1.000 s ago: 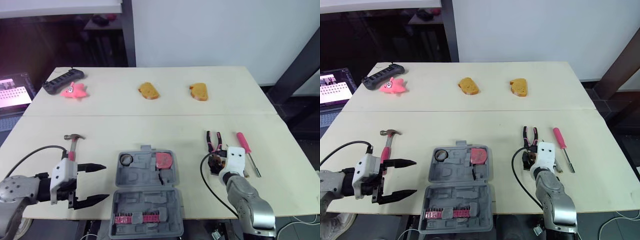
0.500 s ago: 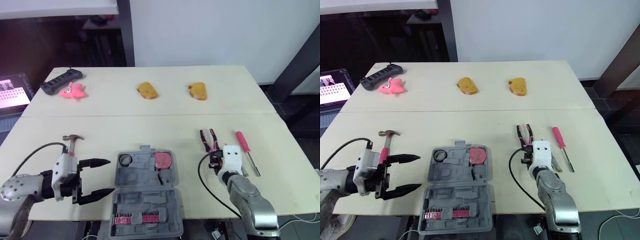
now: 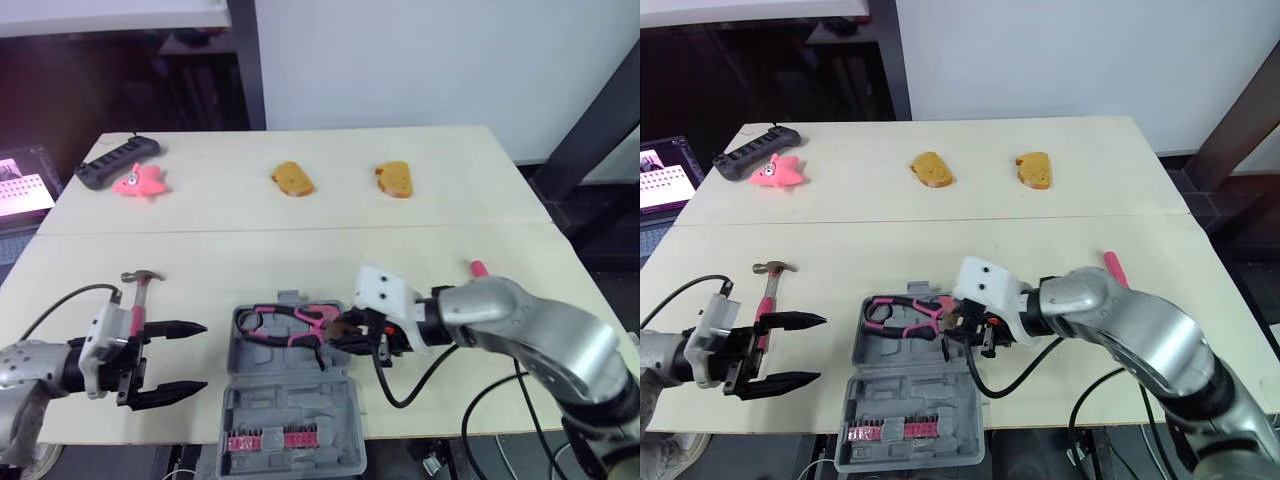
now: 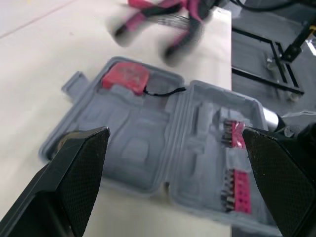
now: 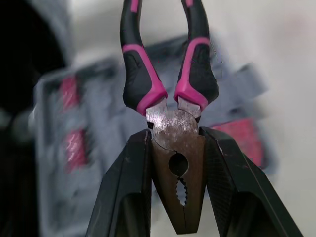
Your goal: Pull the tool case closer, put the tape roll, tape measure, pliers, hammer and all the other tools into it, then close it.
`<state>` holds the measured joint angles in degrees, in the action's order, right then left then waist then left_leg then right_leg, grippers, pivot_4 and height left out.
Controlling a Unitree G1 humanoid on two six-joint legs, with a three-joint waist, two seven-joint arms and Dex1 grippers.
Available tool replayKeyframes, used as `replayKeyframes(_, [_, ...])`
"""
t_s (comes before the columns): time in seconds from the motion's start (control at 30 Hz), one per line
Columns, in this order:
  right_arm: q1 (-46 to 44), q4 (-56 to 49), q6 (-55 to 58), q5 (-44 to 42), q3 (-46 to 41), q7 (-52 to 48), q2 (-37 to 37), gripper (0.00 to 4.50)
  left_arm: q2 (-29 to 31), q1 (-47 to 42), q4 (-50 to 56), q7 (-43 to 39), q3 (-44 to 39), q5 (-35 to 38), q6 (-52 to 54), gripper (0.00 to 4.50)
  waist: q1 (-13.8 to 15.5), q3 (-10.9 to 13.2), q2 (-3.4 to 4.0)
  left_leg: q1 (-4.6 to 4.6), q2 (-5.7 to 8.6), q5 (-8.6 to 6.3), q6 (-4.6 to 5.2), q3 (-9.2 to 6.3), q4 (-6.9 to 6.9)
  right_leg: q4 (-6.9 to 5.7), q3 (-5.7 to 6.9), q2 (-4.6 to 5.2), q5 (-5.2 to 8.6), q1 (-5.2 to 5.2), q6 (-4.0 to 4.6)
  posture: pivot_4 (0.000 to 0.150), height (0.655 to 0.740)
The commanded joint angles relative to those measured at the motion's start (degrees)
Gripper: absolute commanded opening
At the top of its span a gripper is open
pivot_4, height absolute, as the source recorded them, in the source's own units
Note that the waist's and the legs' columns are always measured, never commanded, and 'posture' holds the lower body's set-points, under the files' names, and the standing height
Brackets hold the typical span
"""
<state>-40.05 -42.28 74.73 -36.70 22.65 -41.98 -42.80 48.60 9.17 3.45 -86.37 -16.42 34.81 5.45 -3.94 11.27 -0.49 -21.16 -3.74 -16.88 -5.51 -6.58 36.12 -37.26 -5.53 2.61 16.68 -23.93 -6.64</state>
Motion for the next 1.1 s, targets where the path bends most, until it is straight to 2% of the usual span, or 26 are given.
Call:
replayKeyframes(0.03, [-6.10, 3.48, 2.48, 0.62, 7.68, -1.71, 2.33, 0.98, 0.99, 0.69, -0.10, -2.47, -0.88, -0.35, -2.07, 4.50, -0.03, -0.04, -0.06, -0.22, -0.01, 0.03, -0.05, -0.01, 0.01, -0.06, 0.00, -0.02, -0.07, -0.28, -0.01, 0.150, 0.7400])
replayKeyframes(0.17, [-11.56, 7.76, 2.50, 4.29, 16.10, -0.54, 5.99, 0.98, 0.89, 2.72, 0.80, -2.90, -1.61, -0.79, -3.54, 4.50, -0.18, -0.02, -0.04, -0.30, -0.02, 0.05, -0.07, -0.01, -0.05, -0.24, 0.00, -0.04, -0.16, -0.54, -0.18, 0.150, 0.7400])
replayKeyframes(0.27, [-13.60, 9.39, 2.34, 5.72, 18.74, -0.80, 6.66, 0.98, 0.77, 4.64, 2.34, -1.82, -2.81, -0.26, -3.32, 4.50, -0.04, -0.02, -0.03, -0.35, -0.02, 0.05, -0.07, -0.01, -0.07, -0.32, 0.02, -0.03, -0.17, -0.62, -0.19, 0.150, 0.7400])
replayKeyframes(0.5, [-15.82, 13.62, 2.83, 9.25, 21.55, 1.72, 11.28, 0.98, 0.49, 9.76, 5.60, -0.97, -5.47, 0.08, -3.60, 4.50, -0.15, -0.01, -0.03, -0.31, -0.03, 0.05, -0.07, -0.01, -0.04, -0.38, 0.03, -0.05, -0.17, -0.62, -0.19, 0.150, 0.7400])
replayKeyframes(1.1, [-22.31, 19.79, 4.43, 13.79, 28.84, 3.06, 19.28, 0.98, -0.09, 13.27, 9.53, 2.52, -6.94, 0.26, -2.43, 4.50, -0.18, -0.01, -0.02, -0.31, -0.03, 0.07, -0.11, -0.01, 0.00, -0.53, 0.03, -0.04, -0.17, -0.66, -0.19, 0.150, 0.7400])
